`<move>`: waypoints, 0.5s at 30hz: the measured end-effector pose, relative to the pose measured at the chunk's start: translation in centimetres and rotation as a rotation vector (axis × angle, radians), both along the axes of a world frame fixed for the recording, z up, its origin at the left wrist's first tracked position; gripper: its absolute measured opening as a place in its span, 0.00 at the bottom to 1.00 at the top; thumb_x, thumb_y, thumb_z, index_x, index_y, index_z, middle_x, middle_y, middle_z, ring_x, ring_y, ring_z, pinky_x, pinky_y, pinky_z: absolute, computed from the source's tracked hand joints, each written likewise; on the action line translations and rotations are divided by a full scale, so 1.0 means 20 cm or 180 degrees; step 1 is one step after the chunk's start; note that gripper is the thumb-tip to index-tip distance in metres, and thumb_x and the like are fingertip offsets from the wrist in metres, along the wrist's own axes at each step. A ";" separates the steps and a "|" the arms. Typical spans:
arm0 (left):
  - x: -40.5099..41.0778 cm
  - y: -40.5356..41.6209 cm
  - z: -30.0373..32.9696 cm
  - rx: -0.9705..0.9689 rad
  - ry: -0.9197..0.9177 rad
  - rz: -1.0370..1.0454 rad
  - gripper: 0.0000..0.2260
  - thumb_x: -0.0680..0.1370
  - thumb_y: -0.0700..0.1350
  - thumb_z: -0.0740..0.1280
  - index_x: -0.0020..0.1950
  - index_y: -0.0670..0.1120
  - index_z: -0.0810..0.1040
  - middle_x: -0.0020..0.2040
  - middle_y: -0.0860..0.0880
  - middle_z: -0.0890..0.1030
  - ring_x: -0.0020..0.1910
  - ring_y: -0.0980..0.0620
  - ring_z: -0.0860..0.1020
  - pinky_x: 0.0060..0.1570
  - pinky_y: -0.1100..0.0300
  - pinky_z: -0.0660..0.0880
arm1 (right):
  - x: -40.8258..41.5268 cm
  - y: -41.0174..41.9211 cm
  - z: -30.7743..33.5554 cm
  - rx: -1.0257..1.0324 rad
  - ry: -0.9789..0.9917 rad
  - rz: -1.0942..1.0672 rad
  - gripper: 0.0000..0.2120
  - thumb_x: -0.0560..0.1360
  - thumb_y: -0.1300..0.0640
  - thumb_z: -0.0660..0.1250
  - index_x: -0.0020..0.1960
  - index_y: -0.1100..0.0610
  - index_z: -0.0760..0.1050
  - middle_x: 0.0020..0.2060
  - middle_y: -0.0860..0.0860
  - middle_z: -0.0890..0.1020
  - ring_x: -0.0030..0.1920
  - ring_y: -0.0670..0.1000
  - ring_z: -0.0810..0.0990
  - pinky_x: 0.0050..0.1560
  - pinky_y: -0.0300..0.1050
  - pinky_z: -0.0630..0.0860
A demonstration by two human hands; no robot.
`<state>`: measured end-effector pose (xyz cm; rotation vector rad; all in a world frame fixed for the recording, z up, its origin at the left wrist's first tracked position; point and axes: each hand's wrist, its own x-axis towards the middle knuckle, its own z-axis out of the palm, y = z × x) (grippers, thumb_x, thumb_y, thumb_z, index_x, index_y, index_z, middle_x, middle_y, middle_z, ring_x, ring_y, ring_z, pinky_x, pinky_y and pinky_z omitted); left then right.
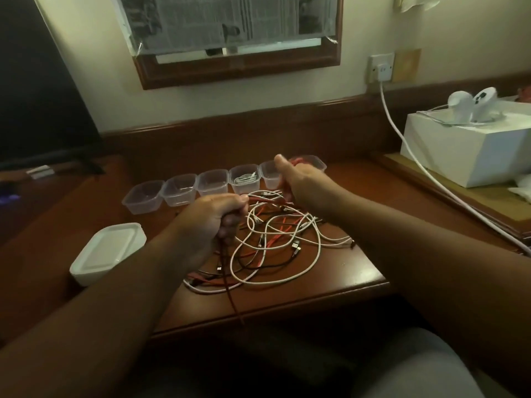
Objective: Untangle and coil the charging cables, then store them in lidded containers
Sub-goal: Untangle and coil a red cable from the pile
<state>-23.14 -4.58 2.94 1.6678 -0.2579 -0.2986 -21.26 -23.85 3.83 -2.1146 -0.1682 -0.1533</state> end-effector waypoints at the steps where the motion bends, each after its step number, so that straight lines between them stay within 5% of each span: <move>1: 0.03 0.01 0.00 0.0125 -0.0160 0.0015 0.14 0.82 0.46 0.60 0.38 0.45 0.73 0.27 0.52 0.62 0.26 0.55 0.59 0.30 0.58 0.58 | -0.01 0.01 -0.01 -0.0324 0.0036 0.0039 0.27 0.82 0.36 0.48 0.42 0.55 0.73 0.34 0.52 0.74 0.35 0.49 0.73 0.39 0.45 0.68; 7: 0.16 -0.01 -0.02 0.0446 -0.1086 0.0422 0.09 0.76 0.51 0.71 0.40 0.47 0.83 0.36 0.45 0.80 0.36 0.47 0.77 0.38 0.53 0.72 | -0.03 0.10 -0.08 -0.0654 0.0307 0.0399 0.32 0.82 0.36 0.44 0.35 0.56 0.71 0.28 0.51 0.71 0.29 0.49 0.69 0.36 0.45 0.66; 11: 0.19 -0.07 -0.07 -0.0156 -0.0501 0.0501 0.10 0.77 0.51 0.68 0.39 0.48 0.81 0.31 0.47 0.69 0.29 0.51 0.65 0.30 0.58 0.58 | 0.01 0.09 -0.08 0.2306 0.1811 0.1869 0.33 0.80 0.33 0.45 0.29 0.55 0.65 0.21 0.50 0.63 0.21 0.49 0.60 0.27 0.43 0.56; 15: 0.20 -0.15 -0.16 -0.0634 0.0130 0.0325 0.15 0.83 0.46 0.61 0.37 0.51 0.78 0.30 0.50 0.61 0.27 0.53 0.57 0.29 0.59 0.50 | 0.10 0.10 -0.01 0.4353 0.1493 0.1964 0.29 0.80 0.35 0.49 0.32 0.56 0.66 0.23 0.49 0.64 0.24 0.48 0.62 0.29 0.42 0.59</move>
